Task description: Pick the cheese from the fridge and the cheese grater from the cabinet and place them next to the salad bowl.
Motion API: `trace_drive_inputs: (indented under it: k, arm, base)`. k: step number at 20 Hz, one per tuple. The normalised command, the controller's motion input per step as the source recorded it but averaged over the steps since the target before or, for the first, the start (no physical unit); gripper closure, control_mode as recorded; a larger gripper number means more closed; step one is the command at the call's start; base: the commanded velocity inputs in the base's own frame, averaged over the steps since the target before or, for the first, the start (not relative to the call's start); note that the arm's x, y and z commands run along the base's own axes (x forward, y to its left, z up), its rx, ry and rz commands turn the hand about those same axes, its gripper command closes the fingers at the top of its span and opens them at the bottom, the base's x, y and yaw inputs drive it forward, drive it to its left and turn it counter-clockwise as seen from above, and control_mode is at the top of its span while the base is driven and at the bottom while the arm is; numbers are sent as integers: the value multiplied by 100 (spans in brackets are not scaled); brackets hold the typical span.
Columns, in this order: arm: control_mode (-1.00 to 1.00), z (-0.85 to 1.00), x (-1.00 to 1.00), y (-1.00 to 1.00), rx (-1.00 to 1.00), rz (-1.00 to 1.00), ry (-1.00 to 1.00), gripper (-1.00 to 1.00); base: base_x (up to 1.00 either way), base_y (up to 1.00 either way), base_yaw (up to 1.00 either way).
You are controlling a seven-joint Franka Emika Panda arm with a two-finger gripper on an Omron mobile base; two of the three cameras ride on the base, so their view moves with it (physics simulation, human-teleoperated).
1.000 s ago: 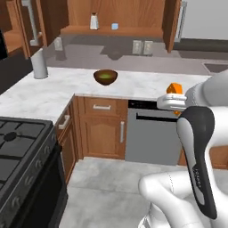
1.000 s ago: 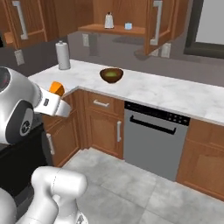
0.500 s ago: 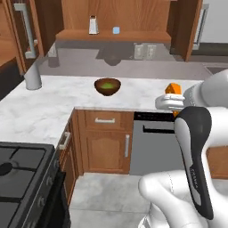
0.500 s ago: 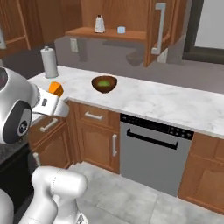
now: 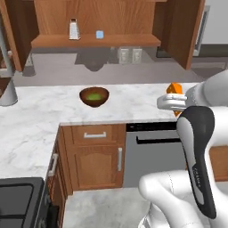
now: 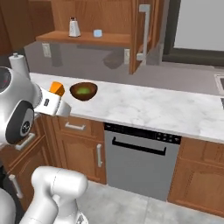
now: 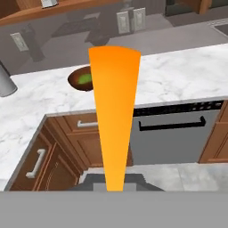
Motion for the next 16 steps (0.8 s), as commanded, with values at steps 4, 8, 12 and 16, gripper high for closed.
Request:
trace_drive_inputs:
  k: [4, 8, 12, 16]
  arm:
    - [100, 0, 0, 0, 0, 0, 0, 100]
    - [100, 0, 0, 0, 0, 0, 0, 100]
    - [100, 0, 0, 0, 0, 0, 0, 100]
    - [100, 0, 0, 0, 0, 0, 0, 100]
  base:
    - [54, 47, -5]
    - [60, 24, 0]
    - [59, 2, 0]
    - [48, 6, -2]
